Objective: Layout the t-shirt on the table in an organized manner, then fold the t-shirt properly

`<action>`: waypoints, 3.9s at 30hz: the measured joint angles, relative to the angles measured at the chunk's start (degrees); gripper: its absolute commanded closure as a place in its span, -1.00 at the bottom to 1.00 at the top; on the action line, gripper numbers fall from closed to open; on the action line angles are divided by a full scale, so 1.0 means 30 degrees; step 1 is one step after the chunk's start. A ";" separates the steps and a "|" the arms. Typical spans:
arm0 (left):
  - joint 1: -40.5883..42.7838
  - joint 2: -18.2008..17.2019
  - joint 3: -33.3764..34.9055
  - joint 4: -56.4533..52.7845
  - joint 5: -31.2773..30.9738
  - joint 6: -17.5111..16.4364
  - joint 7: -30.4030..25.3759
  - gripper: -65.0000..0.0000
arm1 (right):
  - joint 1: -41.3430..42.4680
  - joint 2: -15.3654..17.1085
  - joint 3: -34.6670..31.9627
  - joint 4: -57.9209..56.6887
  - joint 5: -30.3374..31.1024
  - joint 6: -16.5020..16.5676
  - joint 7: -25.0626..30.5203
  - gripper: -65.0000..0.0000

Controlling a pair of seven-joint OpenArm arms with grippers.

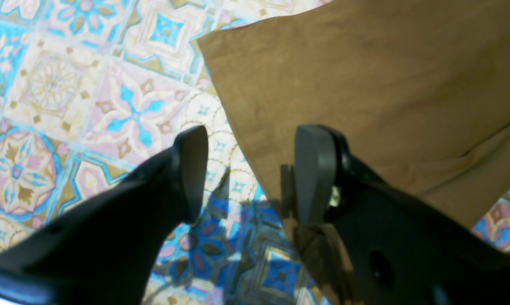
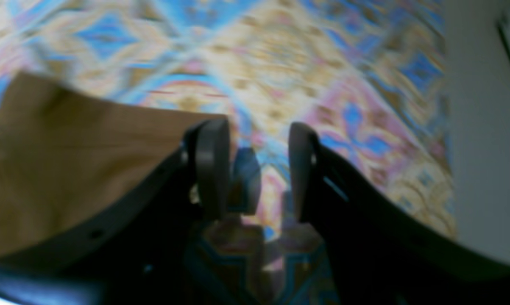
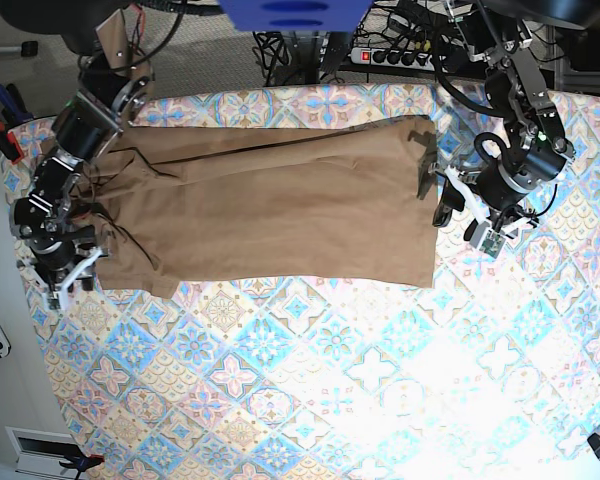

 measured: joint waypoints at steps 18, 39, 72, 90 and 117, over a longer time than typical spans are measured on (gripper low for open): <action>0.0007 -0.0044 -0.0058 0.0000 -0.0066 0.0000 0.0007 0.01 | 0.0058 0.0342 -0.0117 -0.3402 0.0925 0.0189 0.0619 0.32; -0.2302 -0.0022 -0.1333 -0.1603 0.1319 -0.0095 -0.0015 0.01 | 0.0138 0.0277 -0.2273 -0.2841 -0.0306 0.0066 0.0605 0.32; -1.0112 -0.0291 0.1588 -1.7537 0.2871 0.0080 -0.1333 -0.07 | 0.0080 0.0233 -0.2302 -0.2244 -0.2463 0.0211 0.0998 0.32; -0.9632 0.0627 0.4014 -1.7500 0.2346 0.0000 -0.1719 1.00 | -0.0335 0.0066 -0.2295 0.0124 -0.3490 0.0240 -0.0219 0.99; -0.9224 -0.0372 0.4022 -1.7354 0.1931 -0.0138 -0.2004 1.00 | -0.0546 -0.1464 -0.1515 0.2506 -0.3840 0.0350 -0.0204 -0.18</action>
